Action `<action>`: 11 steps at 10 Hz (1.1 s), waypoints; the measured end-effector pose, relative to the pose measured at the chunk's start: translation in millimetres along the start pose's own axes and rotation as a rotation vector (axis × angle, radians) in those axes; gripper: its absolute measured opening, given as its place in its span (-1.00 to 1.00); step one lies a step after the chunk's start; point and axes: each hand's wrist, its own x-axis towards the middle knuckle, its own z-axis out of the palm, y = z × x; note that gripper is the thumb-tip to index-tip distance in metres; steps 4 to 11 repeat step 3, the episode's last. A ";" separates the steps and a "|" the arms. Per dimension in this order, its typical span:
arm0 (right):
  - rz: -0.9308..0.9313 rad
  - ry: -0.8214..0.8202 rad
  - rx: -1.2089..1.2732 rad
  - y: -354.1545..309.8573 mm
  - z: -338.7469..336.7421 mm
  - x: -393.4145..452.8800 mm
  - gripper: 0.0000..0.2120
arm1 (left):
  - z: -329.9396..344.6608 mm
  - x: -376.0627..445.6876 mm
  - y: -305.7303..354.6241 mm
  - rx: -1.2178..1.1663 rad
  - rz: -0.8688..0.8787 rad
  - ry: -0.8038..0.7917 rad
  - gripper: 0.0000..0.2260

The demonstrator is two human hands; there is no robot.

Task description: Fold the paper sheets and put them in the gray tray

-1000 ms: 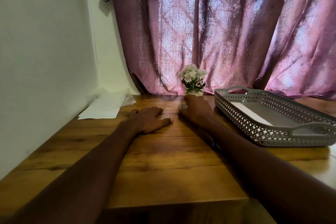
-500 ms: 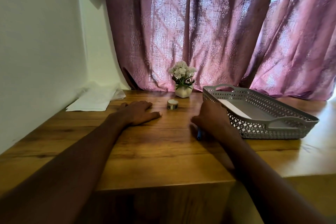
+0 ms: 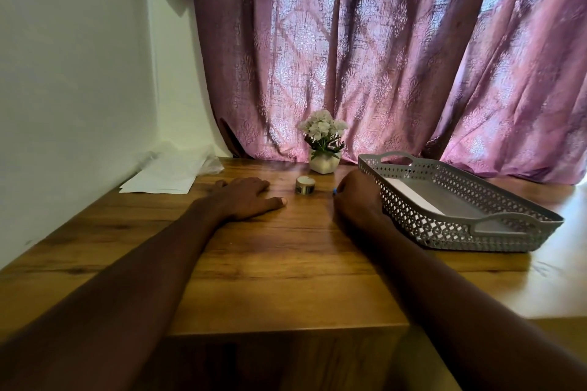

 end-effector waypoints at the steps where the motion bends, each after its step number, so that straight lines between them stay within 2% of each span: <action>1: -0.028 -0.002 -0.069 4.1 7.3 -3.4 -0.84 | 1.6 2.6 -2.3 0.007 -0.004 -0.012 0.02; 2: -0.068 0.004 -0.109 2.8 6.4 -7.6 -0.81 | 1.0 1.0 -1.1 0.005 0.008 -0.007 0.00; 3: -0.206 0.190 -0.173 -2.8 4.0 -13.2 -0.72 | 1.7 -0.3 2.5 -0.041 0.034 0.132 -0.09; 11: -0.206 0.190 -0.173 -2.8 4.0 -13.2 -0.72 | 1.7 -0.3 2.5 -0.041 0.034 0.132 -0.09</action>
